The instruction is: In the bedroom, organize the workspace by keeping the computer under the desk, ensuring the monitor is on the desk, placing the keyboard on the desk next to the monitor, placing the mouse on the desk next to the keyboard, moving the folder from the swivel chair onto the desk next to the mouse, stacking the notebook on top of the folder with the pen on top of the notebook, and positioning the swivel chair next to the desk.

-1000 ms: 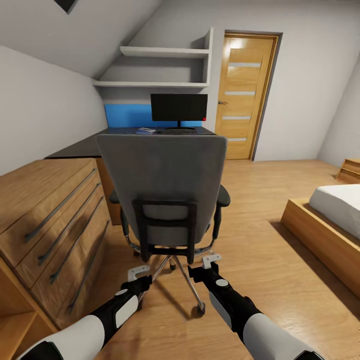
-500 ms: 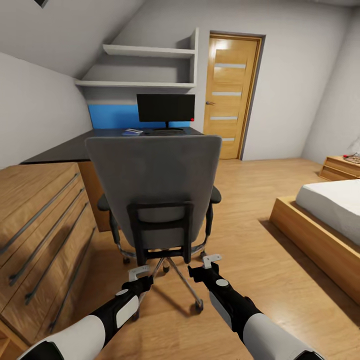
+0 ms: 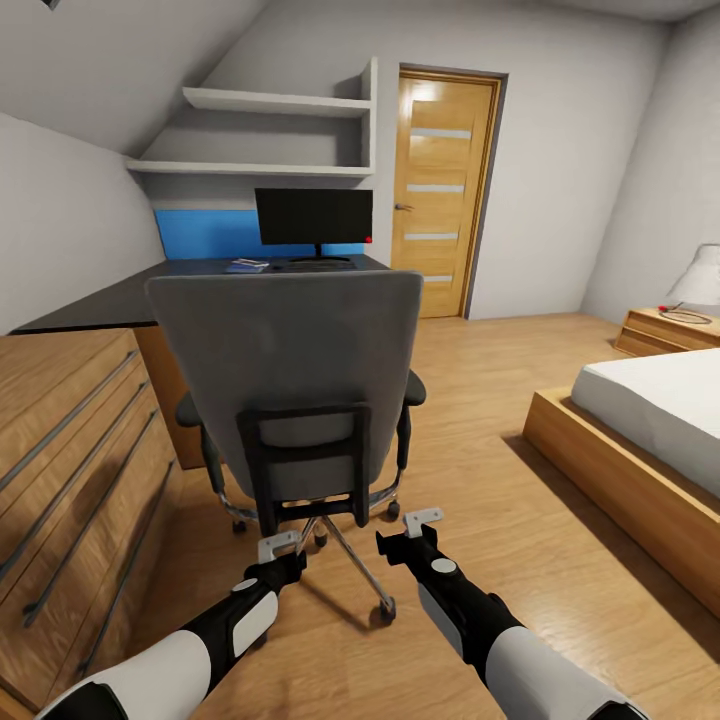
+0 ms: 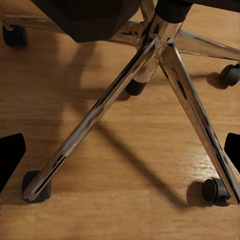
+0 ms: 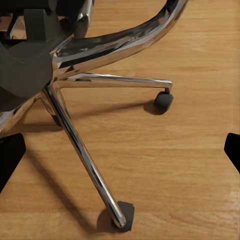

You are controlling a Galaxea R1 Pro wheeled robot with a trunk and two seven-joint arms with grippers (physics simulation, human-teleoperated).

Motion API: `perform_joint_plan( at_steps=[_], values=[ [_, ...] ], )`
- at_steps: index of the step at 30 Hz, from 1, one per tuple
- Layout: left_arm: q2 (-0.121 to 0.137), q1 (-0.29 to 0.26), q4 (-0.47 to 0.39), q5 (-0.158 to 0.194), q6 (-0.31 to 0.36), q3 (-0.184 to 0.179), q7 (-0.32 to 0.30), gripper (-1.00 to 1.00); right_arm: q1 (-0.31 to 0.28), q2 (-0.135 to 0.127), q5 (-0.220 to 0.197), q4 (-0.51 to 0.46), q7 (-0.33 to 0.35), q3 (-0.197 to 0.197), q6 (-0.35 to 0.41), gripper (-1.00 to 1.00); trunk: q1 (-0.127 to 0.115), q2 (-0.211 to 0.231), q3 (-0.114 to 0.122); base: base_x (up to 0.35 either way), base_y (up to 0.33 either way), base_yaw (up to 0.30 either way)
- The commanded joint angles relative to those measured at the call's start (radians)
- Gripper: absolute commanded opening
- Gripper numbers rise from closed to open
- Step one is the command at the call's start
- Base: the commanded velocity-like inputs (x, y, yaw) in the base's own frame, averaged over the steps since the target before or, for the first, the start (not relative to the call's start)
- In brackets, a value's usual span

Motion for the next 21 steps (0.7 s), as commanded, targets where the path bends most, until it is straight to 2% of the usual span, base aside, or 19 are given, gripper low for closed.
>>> perform_joint_plan(
  at_steps=[1, 10, 21],
  values=[
    [0.0, -0.001, 0.0, 0.009, -0.005, -0.008, 0.006, 1.0, -0.001, -0.001, -0.01, -0.001, -0.008, 0.009, 0.0, 1.0, 0.0, 0.0, -0.001, 0.0, 0.0, -0.007],
    [0.001, -0.001, 0.001, 0.008, -0.005, -0.008, 0.006, 1.0, -0.001, -0.001, -0.01, -0.001, -0.008, 0.009, 0.0, 1.0, 0.0, 0.0, -0.001, -0.007, 0.006, -0.002],
    [0.001, -0.001, 0.001, 0.007, -0.005, -0.009, 0.007, 1.0, -0.001, -0.001, -0.01, -0.001, -0.008, 0.009, 0.0, 1.0, 0.0, 0.0, -0.001, -0.118, 0.109, 0.0]
  ],
)
